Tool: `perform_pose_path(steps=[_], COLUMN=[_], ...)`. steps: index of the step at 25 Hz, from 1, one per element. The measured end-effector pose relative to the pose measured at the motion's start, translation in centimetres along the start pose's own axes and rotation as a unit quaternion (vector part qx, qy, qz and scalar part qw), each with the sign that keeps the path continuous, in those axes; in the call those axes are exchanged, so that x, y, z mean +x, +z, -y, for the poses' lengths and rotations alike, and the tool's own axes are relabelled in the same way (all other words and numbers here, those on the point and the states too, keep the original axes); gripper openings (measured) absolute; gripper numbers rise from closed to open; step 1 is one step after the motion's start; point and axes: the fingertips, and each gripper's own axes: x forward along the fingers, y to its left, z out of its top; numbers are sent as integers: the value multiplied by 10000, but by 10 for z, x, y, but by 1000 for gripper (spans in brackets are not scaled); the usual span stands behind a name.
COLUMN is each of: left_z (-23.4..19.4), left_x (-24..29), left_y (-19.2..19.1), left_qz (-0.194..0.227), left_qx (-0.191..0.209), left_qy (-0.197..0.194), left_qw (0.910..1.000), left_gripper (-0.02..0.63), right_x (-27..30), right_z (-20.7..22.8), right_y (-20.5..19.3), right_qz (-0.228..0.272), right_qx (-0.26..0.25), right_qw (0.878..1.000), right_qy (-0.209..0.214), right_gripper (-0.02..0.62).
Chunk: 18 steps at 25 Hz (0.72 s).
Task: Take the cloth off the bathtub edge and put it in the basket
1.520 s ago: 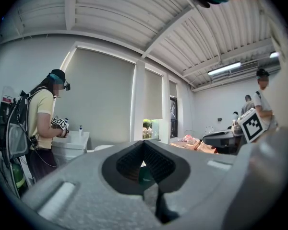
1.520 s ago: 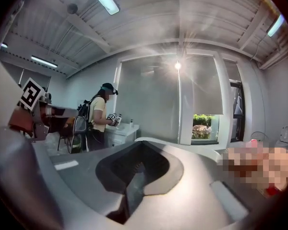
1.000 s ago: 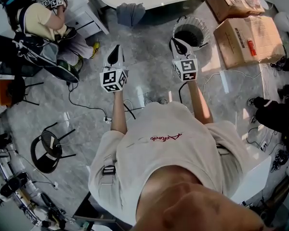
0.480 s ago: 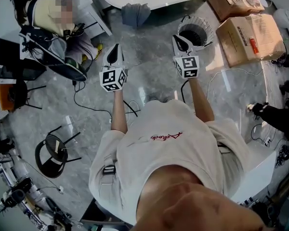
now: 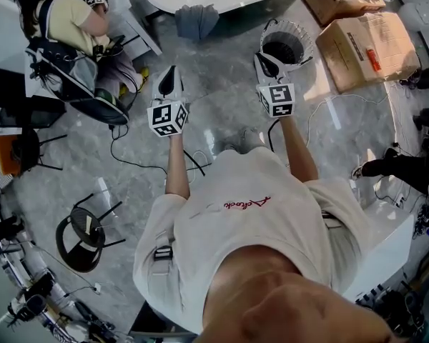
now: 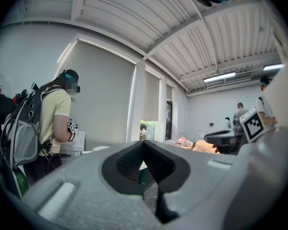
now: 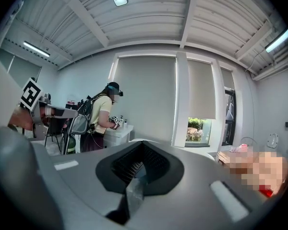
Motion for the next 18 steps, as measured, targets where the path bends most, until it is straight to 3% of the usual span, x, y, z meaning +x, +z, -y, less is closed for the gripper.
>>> perform_pose_path(steps=[18], left_z=[12], left_x=[42], left_y=[-4], left_qz=[-19], left_qx=[124], left_qy=[-164], left_qw=[9998], left_gripper=[0], right_x=[16], right_z=[26], right_y=[-15], right_qz=[83], right_qx=[190], right_qw=[9997], right_qy=[-127], right_gripper=[6])
